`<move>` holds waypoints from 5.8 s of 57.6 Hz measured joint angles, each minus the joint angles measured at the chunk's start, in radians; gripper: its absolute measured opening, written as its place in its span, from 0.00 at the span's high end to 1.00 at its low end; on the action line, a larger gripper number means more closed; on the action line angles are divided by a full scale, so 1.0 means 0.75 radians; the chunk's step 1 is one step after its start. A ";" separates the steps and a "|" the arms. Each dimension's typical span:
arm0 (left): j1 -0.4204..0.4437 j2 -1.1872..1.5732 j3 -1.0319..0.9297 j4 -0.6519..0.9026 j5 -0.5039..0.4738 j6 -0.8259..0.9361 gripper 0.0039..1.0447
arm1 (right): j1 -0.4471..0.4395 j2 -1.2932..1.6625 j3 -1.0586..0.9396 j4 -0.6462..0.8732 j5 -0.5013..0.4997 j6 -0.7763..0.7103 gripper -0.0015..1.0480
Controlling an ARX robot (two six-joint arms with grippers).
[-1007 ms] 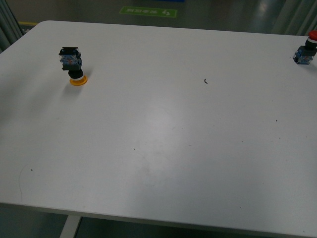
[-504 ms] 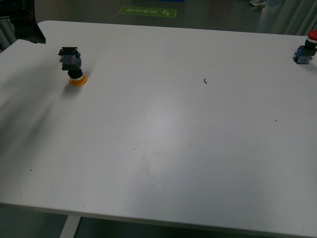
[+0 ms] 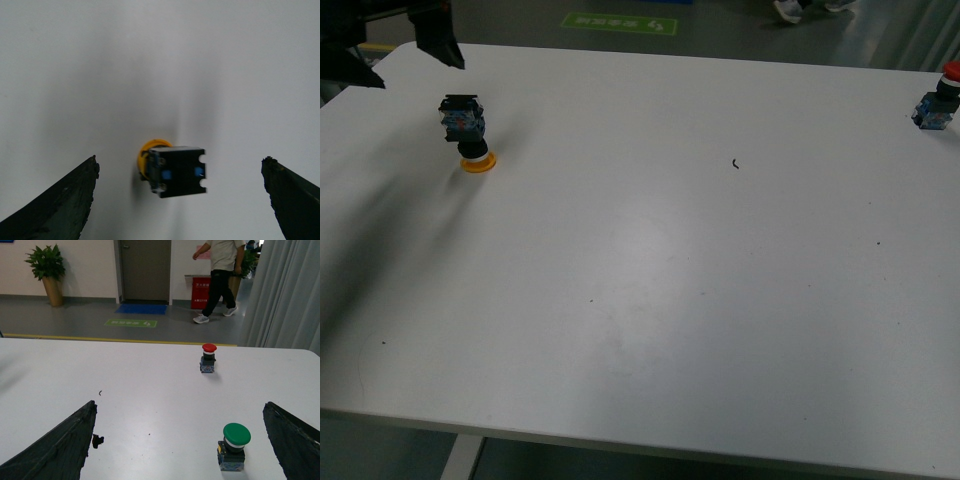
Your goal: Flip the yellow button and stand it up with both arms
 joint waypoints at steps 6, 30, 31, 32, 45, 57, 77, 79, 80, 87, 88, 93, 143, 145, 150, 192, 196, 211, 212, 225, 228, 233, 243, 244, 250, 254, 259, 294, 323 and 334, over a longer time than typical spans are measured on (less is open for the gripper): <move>-0.031 0.026 0.048 -0.093 -0.028 -0.021 0.06 | 0.000 0.000 0.000 0.000 0.000 0.001 0.07; -0.027 0.075 0.113 -0.162 -0.058 -0.021 0.06 | 0.000 0.000 0.000 0.000 0.000 0.000 0.07; -0.028 0.077 0.118 -0.164 -0.058 -0.020 0.06 | 0.000 0.000 0.000 0.000 0.000 0.000 0.07; -0.030 0.078 0.121 -0.165 -0.058 -0.020 0.06 | 0.000 0.000 0.000 0.000 0.000 0.000 0.07; -0.053 0.123 0.185 -0.214 -0.068 -0.018 0.06 | 0.000 0.000 0.000 0.000 0.000 0.000 0.07; -0.055 0.143 0.202 -0.231 -0.075 -0.017 0.06 | 0.000 0.000 0.000 0.000 0.000 0.000 0.07; -0.055 0.184 0.241 -0.265 -0.080 -0.012 0.06 | 0.000 0.000 0.000 0.000 0.000 0.001 0.07; -0.055 0.186 0.243 -0.265 -0.081 -0.012 0.06 | 0.000 0.000 0.000 0.000 0.000 0.000 0.07; -0.055 0.186 0.242 -0.264 -0.082 -0.013 0.06 | 0.000 0.000 0.000 0.000 0.000 0.000 0.07; -0.056 0.182 0.216 -0.253 -0.084 -0.013 0.06 | 0.000 0.000 0.000 0.000 0.000 0.001 0.07; -0.056 0.182 0.216 -0.253 -0.084 -0.013 0.06 | 0.000 0.000 0.000 0.000 0.000 0.001 0.07; -0.056 0.182 0.201 -0.252 -0.084 -0.013 0.07 | 0.000 0.000 0.000 0.000 0.000 0.000 0.07; -0.030 0.053 0.020 -0.146 0.130 -0.097 0.67 | 0.000 0.000 0.000 0.000 0.000 0.001 0.07; -0.037 0.022 -0.012 -0.106 0.185 -0.124 0.67 | 0.000 0.000 0.000 0.000 0.000 0.000 0.07; -0.065 -0.069 -0.119 0.043 0.341 -0.147 0.67 | 0.000 0.000 0.000 0.000 0.000 0.000 0.07; -0.405 -0.340 -0.867 2.283 0.849 -1.406 0.67 | 0.000 0.000 0.000 0.000 0.000 0.000 0.07; -0.405 -0.339 -0.867 2.284 0.849 -1.411 0.67 | 0.000 0.000 0.000 0.000 0.000 0.001 0.07; -0.405 -0.337 -0.867 2.284 0.849 -1.423 0.67 | 0.000 0.000 0.000 0.000 0.000 0.000 0.07; -0.405 -0.337 -0.867 2.284 0.849 -1.425 0.67 | 0.000 0.000 0.000 0.000 0.000 0.000 0.07; -0.401 -0.322 -0.819 2.225 0.857 -1.490 0.67 | 0.000 0.000 0.000 0.000 0.000 0.001 0.07; -0.400 -0.315 -0.764 2.164 0.849 -1.527 0.67 | 0.000 0.000 0.000 0.000 -0.001 0.000 0.07; -0.397 -0.314 -0.737 2.153 0.848 -1.553 0.67 | 0.000 0.000 0.000 0.000 0.001 0.001 0.07; -0.396 -0.314 -0.735 2.153 0.850 -1.571 0.67 | 0.000 0.000 0.000 0.000 0.000 0.000 0.07; -0.396 -0.314 -0.735 2.153 0.850 -1.571 0.67 | 0.000 0.000 0.000 0.000 0.000 0.000 0.07; -0.395 -0.313 -0.735 2.153 0.850 -1.575 0.67 | 0.000 0.000 0.000 0.000 0.001 0.000 0.07; -0.395 -0.313 -0.735 2.153 0.850 -1.576 0.67 | 0.000 0.000 0.000 0.000 0.000 0.000 0.07; -0.395 -0.313 -0.735 2.153 0.850 -1.580 0.67 | -0.001 0.022 0.012 -0.031 -0.031 0.049 0.07; -0.395 -0.312 -0.734 2.153 0.850 -1.580 0.67 | 0.358 1.384 0.665 0.572 -0.026 1.065 0.07; -0.395 -0.312 -0.734 2.153 0.850 -1.581 0.67 | 0.573 1.762 1.112 0.555 0.007 1.186 0.07; -0.395 -0.312 -0.734 2.153 0.850 -1.581 0.67 | 0.573 1.829 1.192 0.545 -0.011 1.222 0.07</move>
